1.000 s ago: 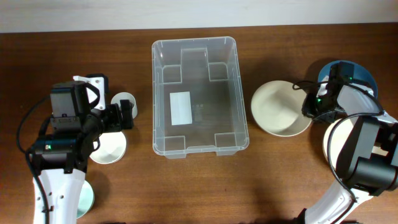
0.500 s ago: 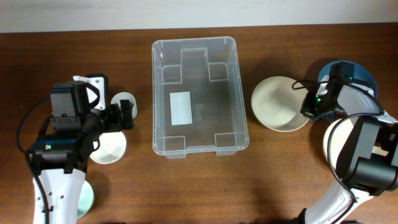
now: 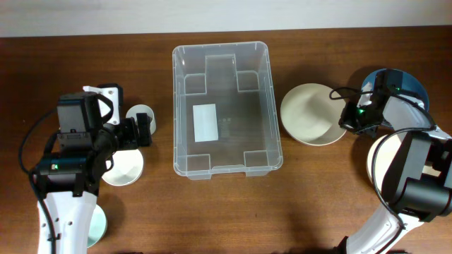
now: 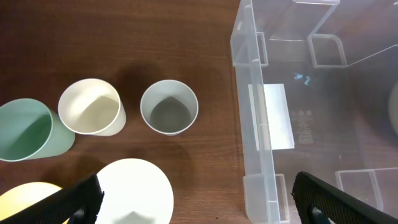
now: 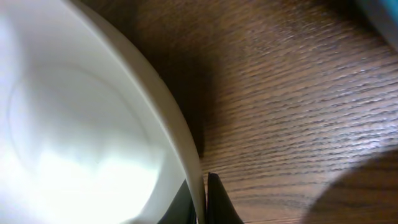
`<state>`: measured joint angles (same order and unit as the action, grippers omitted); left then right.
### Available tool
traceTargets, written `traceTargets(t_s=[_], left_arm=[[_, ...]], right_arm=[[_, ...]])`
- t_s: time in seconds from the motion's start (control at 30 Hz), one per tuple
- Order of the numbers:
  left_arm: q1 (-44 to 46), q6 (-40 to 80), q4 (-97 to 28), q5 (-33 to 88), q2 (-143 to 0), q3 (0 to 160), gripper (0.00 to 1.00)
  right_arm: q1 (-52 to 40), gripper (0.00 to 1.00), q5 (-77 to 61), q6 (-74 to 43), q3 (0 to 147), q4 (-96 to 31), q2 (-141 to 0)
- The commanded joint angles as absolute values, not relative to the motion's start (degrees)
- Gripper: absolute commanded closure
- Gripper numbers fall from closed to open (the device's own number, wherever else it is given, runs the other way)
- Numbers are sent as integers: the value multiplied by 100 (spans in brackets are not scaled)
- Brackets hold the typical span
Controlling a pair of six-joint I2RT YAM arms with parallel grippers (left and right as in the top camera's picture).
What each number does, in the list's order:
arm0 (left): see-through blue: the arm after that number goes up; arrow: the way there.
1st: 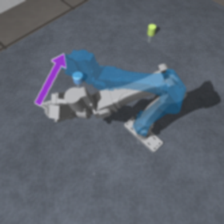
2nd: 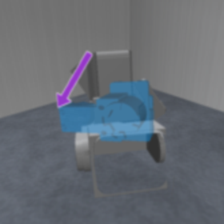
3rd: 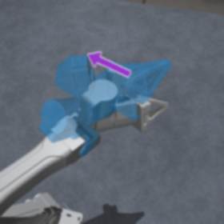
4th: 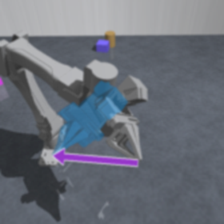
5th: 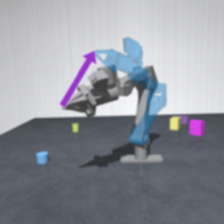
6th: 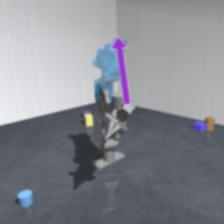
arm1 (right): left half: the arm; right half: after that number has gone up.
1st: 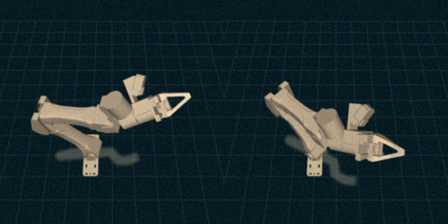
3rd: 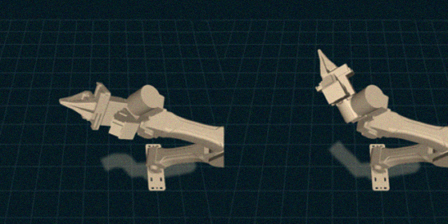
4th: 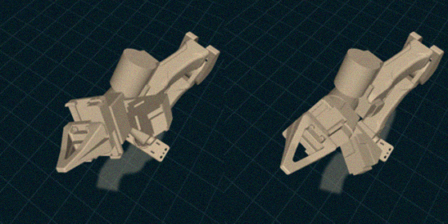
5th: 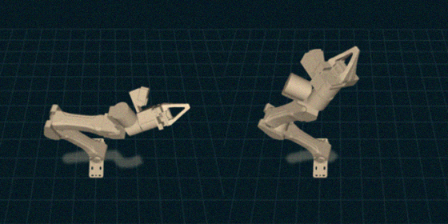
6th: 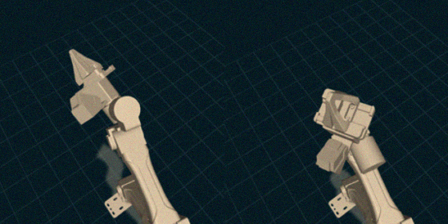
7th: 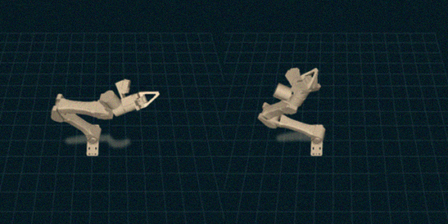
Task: Pack container
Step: 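Close the right gripper on the cream bowl's rim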
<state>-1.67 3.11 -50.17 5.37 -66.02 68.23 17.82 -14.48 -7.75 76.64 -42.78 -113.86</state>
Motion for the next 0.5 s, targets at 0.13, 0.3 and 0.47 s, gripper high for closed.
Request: traceTargets(t_s=[0.13,0.3,0.47], left_arm=[[-165,384,-5022,515,-6600,6938,1],[-165,384,-5022,515,-6600,6938,1],[-165,384,-5022,515,-6600,6938,1]], right_arm=[[1828,96,-1990,-799,7605,-4250,-11476],[1922,96,-2471,-805,7607,-4191,-11474],[2121,96,-2598,-1175,7607,-4139,-11459]])
